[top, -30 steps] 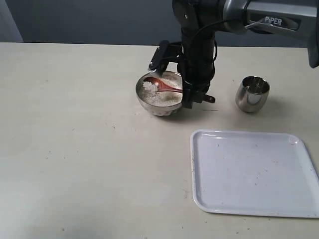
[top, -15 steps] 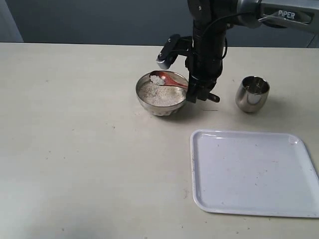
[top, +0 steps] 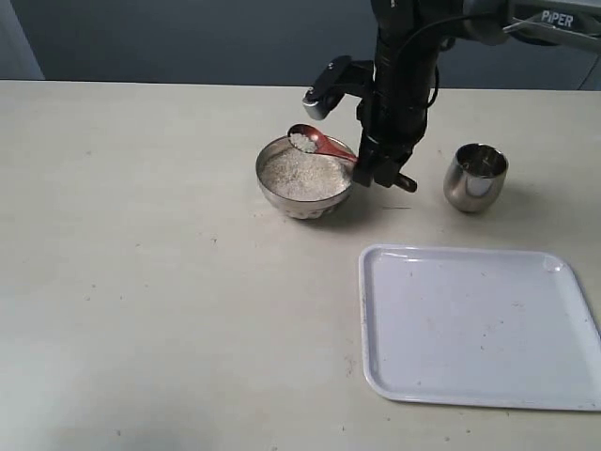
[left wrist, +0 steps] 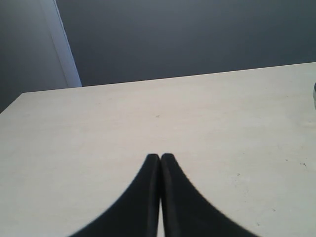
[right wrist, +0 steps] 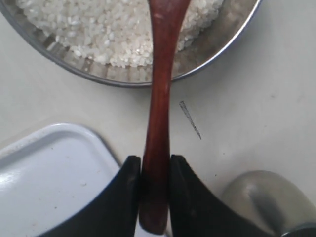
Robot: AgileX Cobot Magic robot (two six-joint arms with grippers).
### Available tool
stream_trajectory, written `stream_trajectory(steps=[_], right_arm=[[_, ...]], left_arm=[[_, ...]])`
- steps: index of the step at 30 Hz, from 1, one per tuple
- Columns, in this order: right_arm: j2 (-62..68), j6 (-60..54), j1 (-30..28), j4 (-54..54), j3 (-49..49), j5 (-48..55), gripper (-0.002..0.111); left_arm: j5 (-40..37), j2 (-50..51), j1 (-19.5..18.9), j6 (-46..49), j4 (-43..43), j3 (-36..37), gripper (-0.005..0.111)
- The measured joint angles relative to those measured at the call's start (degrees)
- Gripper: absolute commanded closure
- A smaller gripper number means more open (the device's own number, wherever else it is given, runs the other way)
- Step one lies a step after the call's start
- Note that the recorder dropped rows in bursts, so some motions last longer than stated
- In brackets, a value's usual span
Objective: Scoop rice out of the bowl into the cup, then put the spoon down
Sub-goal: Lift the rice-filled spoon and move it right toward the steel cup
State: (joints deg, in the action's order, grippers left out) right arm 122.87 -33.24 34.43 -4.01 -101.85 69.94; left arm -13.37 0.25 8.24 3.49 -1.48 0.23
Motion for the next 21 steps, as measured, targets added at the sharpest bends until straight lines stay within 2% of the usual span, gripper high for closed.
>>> stream_trajectory(steps=[9,21], right_arm=[[-1.0,2.57,-0.22,0.2,0.69,0.0,0.109],[-8.22,3.07,-2.2,0.2,11.48,0.1,0.109]], left_arm=[[0.0,0.0,0.0,0.0,0.0,0.0,0.106],[0.0,0.0,0.0,0.0,0.0,0.0,0.106]])
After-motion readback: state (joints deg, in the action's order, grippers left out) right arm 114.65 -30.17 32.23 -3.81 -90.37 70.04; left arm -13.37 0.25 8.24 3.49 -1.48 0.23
